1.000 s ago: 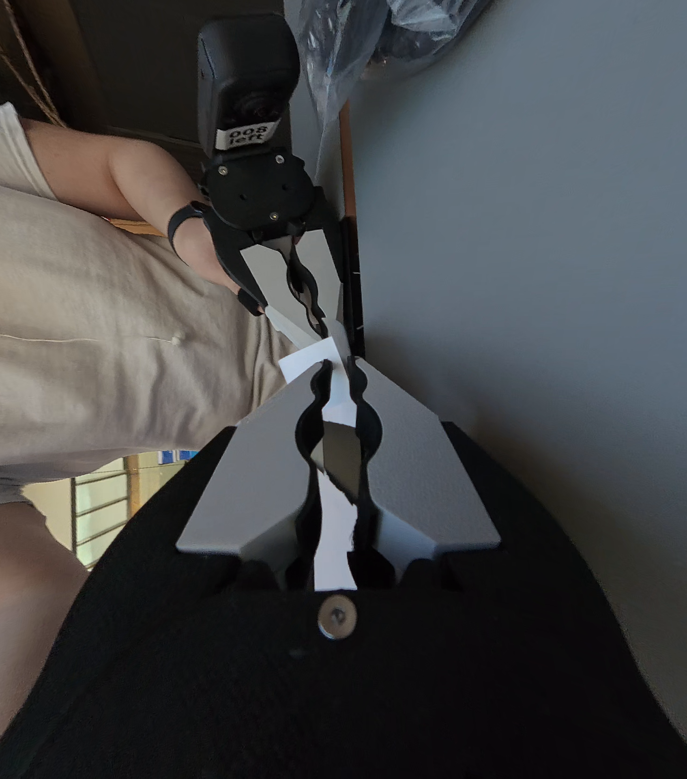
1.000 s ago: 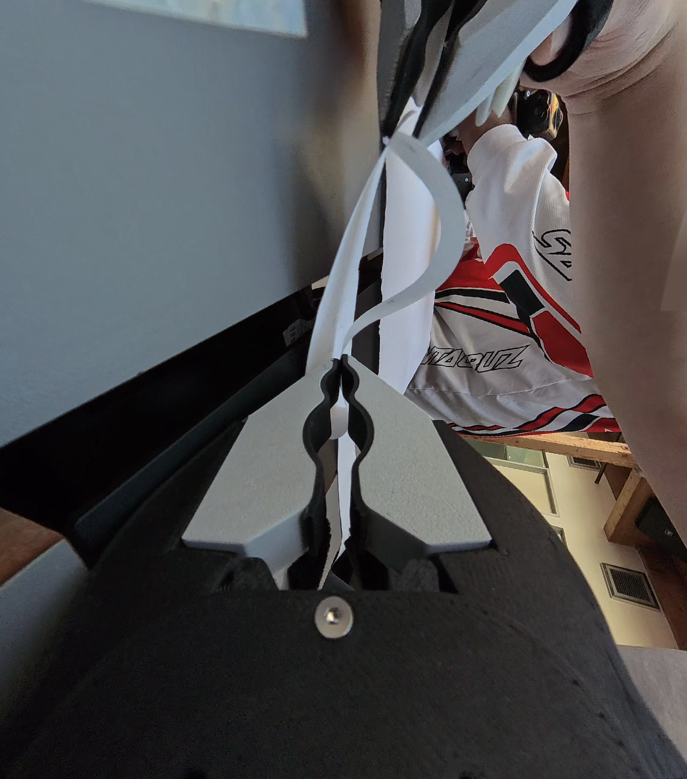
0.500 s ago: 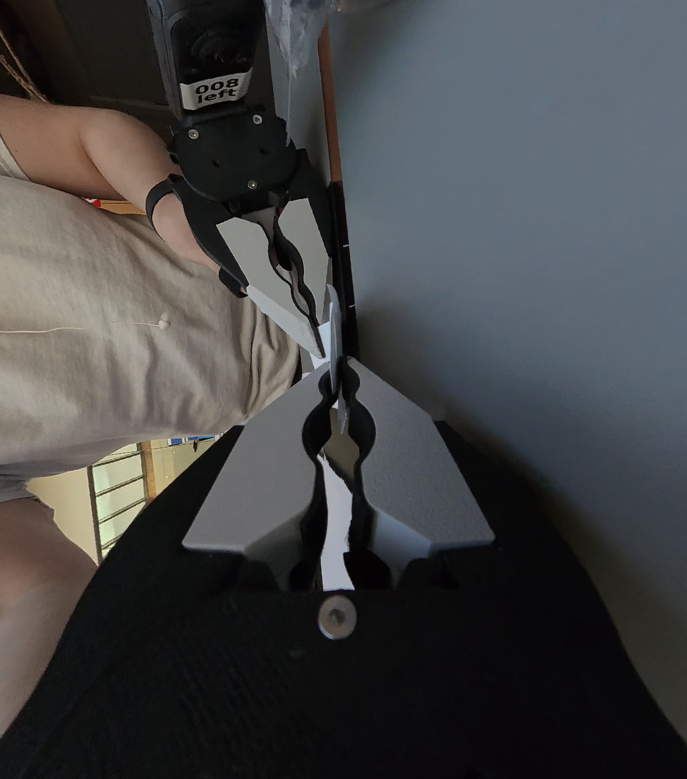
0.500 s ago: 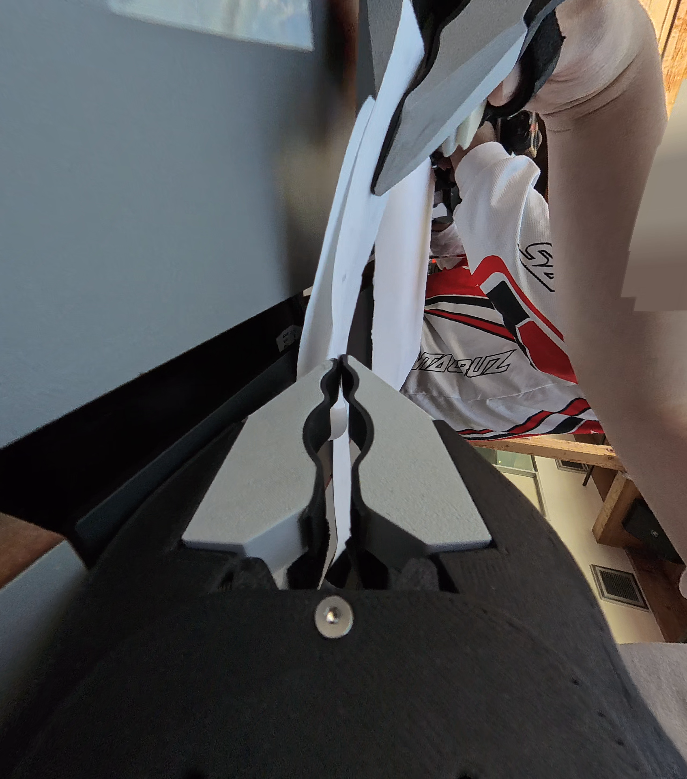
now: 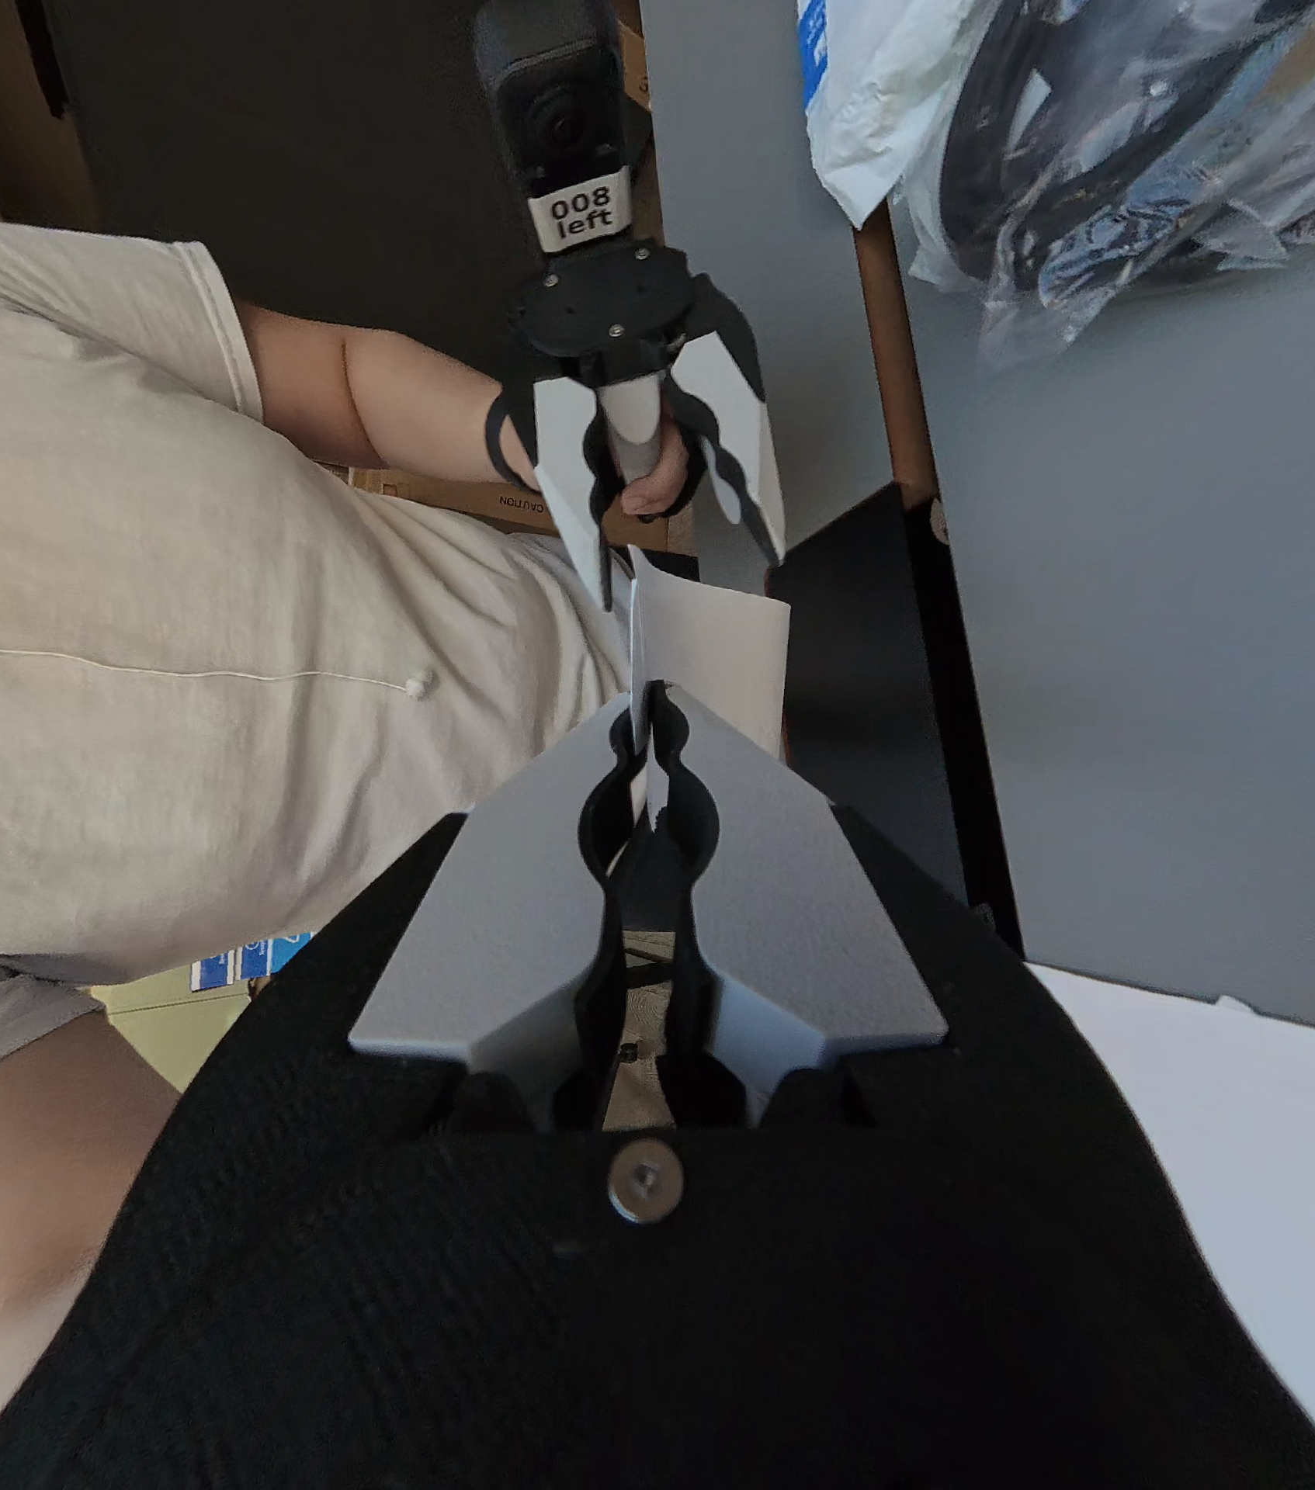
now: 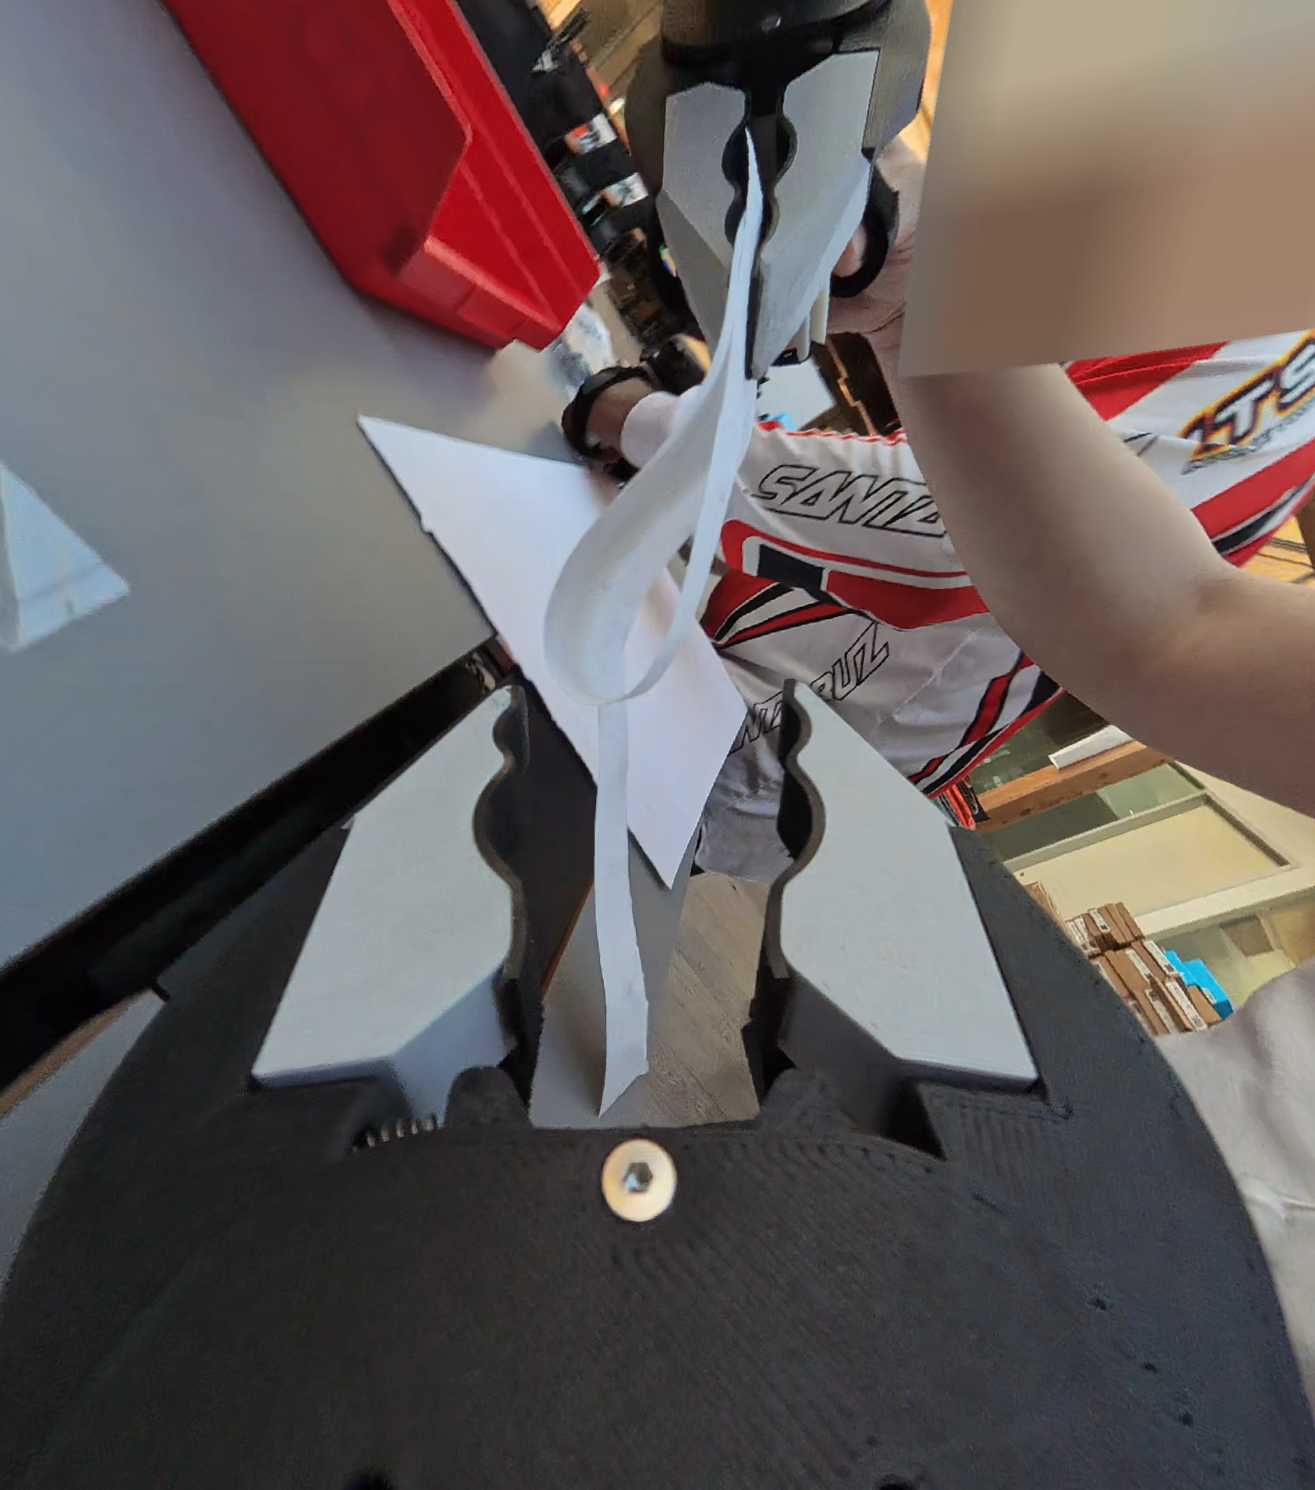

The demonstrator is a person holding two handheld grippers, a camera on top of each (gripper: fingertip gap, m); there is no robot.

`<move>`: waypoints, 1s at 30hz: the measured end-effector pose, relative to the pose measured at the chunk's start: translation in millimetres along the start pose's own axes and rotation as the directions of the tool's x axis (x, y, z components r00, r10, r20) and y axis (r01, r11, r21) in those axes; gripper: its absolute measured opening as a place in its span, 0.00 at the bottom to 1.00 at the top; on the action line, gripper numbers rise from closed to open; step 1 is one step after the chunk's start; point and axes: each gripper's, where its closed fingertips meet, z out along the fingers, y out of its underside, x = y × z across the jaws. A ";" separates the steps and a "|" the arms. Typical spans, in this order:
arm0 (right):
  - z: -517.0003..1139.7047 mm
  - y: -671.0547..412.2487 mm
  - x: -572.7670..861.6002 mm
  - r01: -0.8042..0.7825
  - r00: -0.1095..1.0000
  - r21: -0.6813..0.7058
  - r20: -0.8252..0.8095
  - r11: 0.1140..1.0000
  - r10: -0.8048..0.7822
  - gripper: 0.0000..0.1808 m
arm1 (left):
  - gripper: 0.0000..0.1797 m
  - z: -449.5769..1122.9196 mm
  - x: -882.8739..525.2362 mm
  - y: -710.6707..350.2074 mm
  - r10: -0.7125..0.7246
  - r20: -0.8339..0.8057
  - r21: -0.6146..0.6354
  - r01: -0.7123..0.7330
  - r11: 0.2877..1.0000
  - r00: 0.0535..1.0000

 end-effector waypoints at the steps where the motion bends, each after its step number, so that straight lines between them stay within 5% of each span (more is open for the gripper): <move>1: -2.1 -9.1 3.2 -0.039 0.998 0.013 -0.039 0.999 0.039 0.34 | 0.00 -5.1 -12.5 -2.7 -0.007 -0.014 0.001 0.007 1.000 1.000; 7: 2.4 -60.1 57.3 -0.269 0.914 0.001 -0.314 0.963 0.256 0.43 | 0.00 -36.0 -75.9 -22.8 0.005 -0.120 -0.003 -0.006 1.000 0.993; 9: 7.8 -70.4 79.0 -0.360 0.869 -0.023 -0.370 0.933 0.327 0.38 | 0.00 -46.7 -91.9 -29.1 0.012 -0.170 -0.006 -0.013 1.000 0.985; 15: 31.4 -92.8 108.3 -0.535 0.807 -0.135 -0.373 0.834 0.458 0.38 | 0.00 -70.4 -133.7 -46.5 0.044 -0.217 0.039 -0.037 0.999 0.975; 18: 34.4 -100.7 122.4 -0.502 0.808 -0.175 -0.444 0.847 0.387 0.20 | 0.00 -76.9 -143.2 -49.8 0.055 -0.242 0.049 -0.045 0.998 0.969; 25: 40.6 -114.1 137.0 -0.447 0.820 -0.213 -0.486 0.869 0.302 0.00 | 0.00 -94.8 -154.9 -57.2 0.087 -0.240 0.116 -0.061 0.991 0.967; 30: 43.0 -123.4 142.3 -0.441 0.826 -0.215 -0.478 0.872 0.300 0.00 | 0.02 -107.8 -158.5 -61.1 0.065 -0.241 0.148 -0.029 0.989 0.968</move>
